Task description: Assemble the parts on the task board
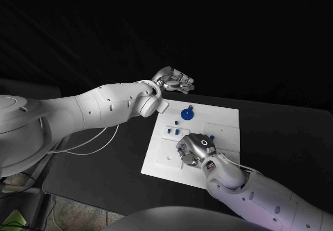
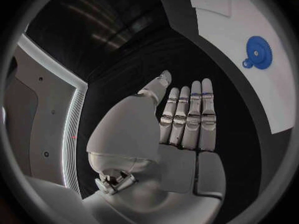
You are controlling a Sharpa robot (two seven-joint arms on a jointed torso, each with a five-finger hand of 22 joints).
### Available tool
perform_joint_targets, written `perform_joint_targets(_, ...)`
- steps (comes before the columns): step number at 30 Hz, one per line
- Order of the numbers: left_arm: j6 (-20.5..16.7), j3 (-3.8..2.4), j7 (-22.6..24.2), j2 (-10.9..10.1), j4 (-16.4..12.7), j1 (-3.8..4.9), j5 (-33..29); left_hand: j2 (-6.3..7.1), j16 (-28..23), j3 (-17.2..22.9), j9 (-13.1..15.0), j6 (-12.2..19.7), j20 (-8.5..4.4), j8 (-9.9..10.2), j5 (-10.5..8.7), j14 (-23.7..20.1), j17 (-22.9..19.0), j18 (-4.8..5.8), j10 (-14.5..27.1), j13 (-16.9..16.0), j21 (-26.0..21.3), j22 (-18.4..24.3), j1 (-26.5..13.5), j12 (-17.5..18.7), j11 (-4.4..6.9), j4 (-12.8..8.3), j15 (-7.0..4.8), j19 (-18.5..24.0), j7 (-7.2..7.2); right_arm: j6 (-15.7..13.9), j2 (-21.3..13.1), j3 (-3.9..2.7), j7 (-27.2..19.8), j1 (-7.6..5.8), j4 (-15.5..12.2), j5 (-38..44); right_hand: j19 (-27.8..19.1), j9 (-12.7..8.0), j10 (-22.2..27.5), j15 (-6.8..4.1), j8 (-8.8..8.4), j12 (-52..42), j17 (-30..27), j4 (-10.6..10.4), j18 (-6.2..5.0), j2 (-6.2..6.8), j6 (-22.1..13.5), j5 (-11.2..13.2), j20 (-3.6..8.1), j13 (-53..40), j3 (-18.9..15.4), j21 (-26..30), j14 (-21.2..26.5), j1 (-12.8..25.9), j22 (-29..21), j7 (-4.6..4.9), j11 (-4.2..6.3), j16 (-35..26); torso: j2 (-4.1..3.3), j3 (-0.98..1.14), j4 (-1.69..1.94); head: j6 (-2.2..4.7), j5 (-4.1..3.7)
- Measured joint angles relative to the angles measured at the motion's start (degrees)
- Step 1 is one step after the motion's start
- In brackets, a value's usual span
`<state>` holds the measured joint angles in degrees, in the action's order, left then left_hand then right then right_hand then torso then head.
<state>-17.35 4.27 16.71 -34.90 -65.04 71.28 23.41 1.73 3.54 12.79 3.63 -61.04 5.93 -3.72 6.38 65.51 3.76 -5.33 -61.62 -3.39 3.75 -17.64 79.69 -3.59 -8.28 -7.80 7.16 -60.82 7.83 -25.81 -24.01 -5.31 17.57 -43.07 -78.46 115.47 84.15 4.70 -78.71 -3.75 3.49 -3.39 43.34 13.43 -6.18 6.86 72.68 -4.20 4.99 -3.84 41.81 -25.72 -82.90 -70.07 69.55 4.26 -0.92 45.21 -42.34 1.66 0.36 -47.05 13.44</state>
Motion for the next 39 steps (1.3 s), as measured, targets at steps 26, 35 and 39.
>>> perform_joint_targets(26,0.54,0.01,-0.1,0.24,-0.34,-0.01,-0.2,-0.21,0.0,-0.3,0.0,0.0,0.21,0.0,0.0,0.0,0.0,0.0,0.0,0.0,0.0,1.21,-0.21,0.0,0.0,0.29,0.0,-0.21,0.0,1.9,1.72,0.53,2.36,-0.11,0.98,1.46,-0.02,-0.08,0.03,0.1,-0.07,-0.11,-0.26,0.09,-0.01,-0.11,0.09,0.22,-0.02,-0.06,-0.09,0.78,-0.1,-0.11,-0.12,-0.12,-0.01,0.0,-0.01,0.05,-0.07,-0.01,0.08)
perform_joint_targets(35,0.79,0.02,-0.16,0.41,-0.44,-0.01,-0.23,-0.21,0.0,-0.3,0.0,0.0,0.21,0.0,0.0,0.0,0.0,0.0,0.0,0.0,0.0,1.72,-0.21,0.0,0.0,0.29,0.0,-0.21,0.0,2.09,2.14,0.65,2.97,-0.12,1.26,1.02,-0.09,-0.54,3.52,0.09,-0.05,-0.36,-1.12,-1.02,-0.47,0.48,-3.37,1.05,-0.1,-0.04,-3.45,4.79,-0.08,0.49,-2.09,0.85,-1.02,-0.74,0.0,0.0,-0.07,0.18,-0.3)
perform_joint_targets(39,0.88,0.02,-0.19,0.41,-0.48,-0.01,-0.24,-0.21,0.0,-0.3,0.0,0.0,0.21,0.0,0.0,0.0,0.0,0.0,0.0,0.0,0.0,1.71,-0.21,0.0,0.0,0.29,0.0,-0.21,0.0,2.09,2.1,0.7,2.97,-0.12,1.37,0.52,-0.2,-0.8,4.74,0.59,0.12,-0.33,-1.5,-1.51,-0.92,1.9,-5.57,1.09,-0.42,0.05,-5.14,5.58,-0.2,1.16,-2.95,1.29,-1.68,-0.74,0.02,-0.06,-0.07,0.23,-0.51)
